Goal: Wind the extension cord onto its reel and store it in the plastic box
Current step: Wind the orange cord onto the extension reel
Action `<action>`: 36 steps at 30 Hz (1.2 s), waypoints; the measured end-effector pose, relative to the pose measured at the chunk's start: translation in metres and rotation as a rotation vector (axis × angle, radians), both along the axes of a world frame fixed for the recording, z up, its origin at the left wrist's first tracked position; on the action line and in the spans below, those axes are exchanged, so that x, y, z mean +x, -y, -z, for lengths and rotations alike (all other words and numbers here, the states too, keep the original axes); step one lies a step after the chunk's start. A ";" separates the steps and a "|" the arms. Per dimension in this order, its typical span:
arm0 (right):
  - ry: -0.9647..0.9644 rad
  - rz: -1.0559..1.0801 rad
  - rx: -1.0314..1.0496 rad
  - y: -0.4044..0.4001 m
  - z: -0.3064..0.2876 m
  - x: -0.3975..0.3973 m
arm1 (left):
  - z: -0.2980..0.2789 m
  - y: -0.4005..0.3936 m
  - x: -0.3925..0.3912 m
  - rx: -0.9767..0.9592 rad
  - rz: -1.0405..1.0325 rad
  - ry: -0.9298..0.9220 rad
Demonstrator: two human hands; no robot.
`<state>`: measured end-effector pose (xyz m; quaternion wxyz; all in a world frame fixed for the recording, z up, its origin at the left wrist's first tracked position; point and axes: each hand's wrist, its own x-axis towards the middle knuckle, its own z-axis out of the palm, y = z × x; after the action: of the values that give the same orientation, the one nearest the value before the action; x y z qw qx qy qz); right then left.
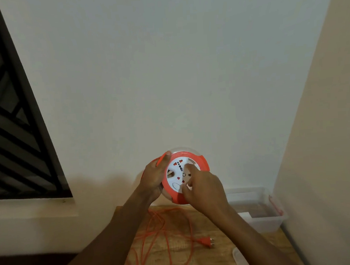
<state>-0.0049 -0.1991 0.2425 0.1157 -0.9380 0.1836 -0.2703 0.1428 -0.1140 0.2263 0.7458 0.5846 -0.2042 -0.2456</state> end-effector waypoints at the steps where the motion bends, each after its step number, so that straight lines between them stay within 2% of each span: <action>1: 0.020 -0.053 -0.129 0.000 0.000 -0.001 | 0.000 -0.003 0.001 0.012 0.013 0.018; 3: -0.031 -0.166 -0.314 0.001 -0.002 -0.003 | 0.001 -0.009 0.003 0.028 0.043 0.054; 5: -0.159 -0.238 -0.419 0.001 -0.002 -0.004 | 0.002 -0.014 0.003 0.051 0.065 0.079; 8: -0.233 -0.219 -0.523 -0.004 0.001 -0.006 | 0.007 -0.018 0.003 0.095 0.057 0.120; 12: -0.217 -0.148 -0.601 -0.010 0.004 -0.002 | 0.006 -0.022 0.000 0.104 0.070 0.127; 18: -0.129 -0.162 -0.689 -0.006 0.004 0.005 | 0.006 -0.020 -0.004 0.139 0.084 0.163; 22: 0.012 -0.061 -0.608 0.002 -0.005 0.014 | 0.012 -0.015 -0.010 0.149 0.101 0.158; 29: 0.046 0.012 -0.557 0.009 0.007 0.015 | 0.019 -0.014 -0.009 0.175 0.073 0.104; 32: 0.081 -0.061 -0.602 0.001 0.011 0.015 | 0.020 -0.008 -0.011 0.126 0.044 0.091; 34: 0.130 -0.197 -0.579 -0.004 0.013 0.013 | 0.020 -0.007 -0.010 0.076 0.030 0.076; 36: 0.045 -0.357 -0.560 -0.003 0.014 0.009 | 0.017 -0.011 -0.007 0.051 0.028 0.065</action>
<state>0.0037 -0.1963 0.2289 -0.0969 -0.9445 -0.0675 -0.3065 0.1361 -0.1033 0.2089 0.7201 0.6082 -0.2303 -0.2419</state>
